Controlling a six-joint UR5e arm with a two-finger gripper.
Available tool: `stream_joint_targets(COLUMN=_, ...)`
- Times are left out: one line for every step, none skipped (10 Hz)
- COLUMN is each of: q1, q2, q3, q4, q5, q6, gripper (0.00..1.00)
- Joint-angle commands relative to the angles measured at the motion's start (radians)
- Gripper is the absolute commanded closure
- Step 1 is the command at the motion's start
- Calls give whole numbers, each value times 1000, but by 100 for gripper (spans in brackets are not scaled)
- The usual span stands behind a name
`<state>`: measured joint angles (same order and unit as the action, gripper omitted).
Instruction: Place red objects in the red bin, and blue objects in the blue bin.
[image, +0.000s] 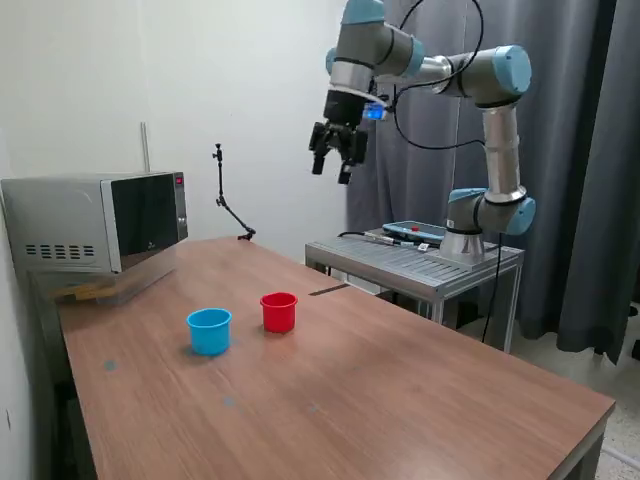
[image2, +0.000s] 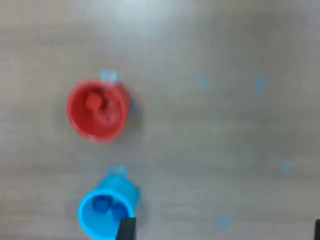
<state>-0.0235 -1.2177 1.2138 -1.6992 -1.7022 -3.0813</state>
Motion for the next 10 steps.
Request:
stream_joint_targets(q1=14, q2=-159, q3=122, q4=116, q5=36, q6=-20, gripper=0)
stream_joint_targets(q1=13, q2=-199, q3=175, q4=118, q5=59, q6=-25, gripper=0)
stream_joint_targets(q1=-1, q2=-265, q3=272, q4=116, q5=58, q6=-33, gripper=0)
stream_joint_targets(q1=-25, q2=-326, q3=347, q4=116, q5=59, q6=-57, gripper=0)
stream_joint_targets(q1=-44, q2=-382, q3=396, q4=116, q5=59, q6=-72, gripper=0)
stream_joint_targets(q1=-44, q2=-408, q3=415, q4=118, q5=59, q6=-82, gripper=0)
stream_joint_targets(q1=-44, q2=-422, q3=415, q4=118, q5=59, q6=-83, gripper=0)
stream_joint_targets(q1=-44, q2=-425, q3=414, q4=118, q5=59, q6=-83, gripper=0)
stream_joint_targets(q1=-46, q2=-424, q3=411, q4=118, q5=55, q6=-83, gripper=0)
stream_joint_targets(q1=-46, q2=-424, q3=406, q4=118, q5=53, q6=-83, gripper=0)
